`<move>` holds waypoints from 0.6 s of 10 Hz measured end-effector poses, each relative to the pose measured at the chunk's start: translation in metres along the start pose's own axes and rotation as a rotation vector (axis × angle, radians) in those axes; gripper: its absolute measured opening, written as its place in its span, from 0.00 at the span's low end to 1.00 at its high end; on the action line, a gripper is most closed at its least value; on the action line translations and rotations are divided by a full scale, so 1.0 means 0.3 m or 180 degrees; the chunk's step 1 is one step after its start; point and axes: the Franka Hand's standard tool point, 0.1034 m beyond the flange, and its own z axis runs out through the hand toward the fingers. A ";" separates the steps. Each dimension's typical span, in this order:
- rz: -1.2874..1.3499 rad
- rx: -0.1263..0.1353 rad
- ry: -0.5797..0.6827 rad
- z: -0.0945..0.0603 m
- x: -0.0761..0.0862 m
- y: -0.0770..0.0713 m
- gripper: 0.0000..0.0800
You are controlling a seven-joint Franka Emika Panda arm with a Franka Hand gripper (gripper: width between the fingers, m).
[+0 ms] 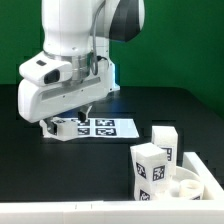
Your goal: Assemble stool
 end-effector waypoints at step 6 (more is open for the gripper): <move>0.0430 -0.0126 0.0060 0.023 -0.013 0.008 0.40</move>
Offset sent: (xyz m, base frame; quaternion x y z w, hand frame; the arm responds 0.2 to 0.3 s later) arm 0.0000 0.0000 0.0000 0.0000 0.0000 0.0650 0.9979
